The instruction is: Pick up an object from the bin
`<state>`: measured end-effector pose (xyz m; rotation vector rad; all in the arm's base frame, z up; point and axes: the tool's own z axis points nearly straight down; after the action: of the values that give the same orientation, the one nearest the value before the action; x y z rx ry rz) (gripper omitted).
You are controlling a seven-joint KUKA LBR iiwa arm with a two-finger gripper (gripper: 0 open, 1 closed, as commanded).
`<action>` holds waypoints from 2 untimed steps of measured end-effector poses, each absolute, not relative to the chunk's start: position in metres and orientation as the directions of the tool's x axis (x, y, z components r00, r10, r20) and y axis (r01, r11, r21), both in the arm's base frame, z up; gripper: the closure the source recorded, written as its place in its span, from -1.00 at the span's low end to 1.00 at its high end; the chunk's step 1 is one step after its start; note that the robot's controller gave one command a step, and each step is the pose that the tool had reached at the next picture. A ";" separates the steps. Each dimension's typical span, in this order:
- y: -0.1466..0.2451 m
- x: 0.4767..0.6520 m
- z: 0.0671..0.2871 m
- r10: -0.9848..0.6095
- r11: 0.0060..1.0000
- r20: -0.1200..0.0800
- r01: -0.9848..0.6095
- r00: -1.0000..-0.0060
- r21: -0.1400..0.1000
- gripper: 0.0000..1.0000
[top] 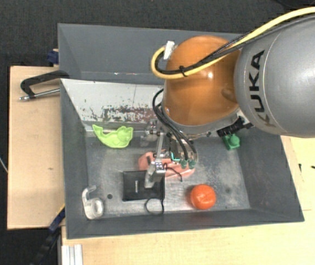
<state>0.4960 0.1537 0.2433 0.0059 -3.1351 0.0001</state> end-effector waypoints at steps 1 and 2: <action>0.152 0.498 0.248 0.000 1.000 -0.002 0.000 -1.000 0.002 1.00; 0.152 0.498 0.248 0.001 1.000 -0.002 0.001 -1.000 0.002 1.00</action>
Offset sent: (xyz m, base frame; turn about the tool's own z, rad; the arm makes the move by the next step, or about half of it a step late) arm 0.0000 0.0000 0.0000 0.0000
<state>0.4979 0.1524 0.2476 -0.0011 -3.1436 -0.0028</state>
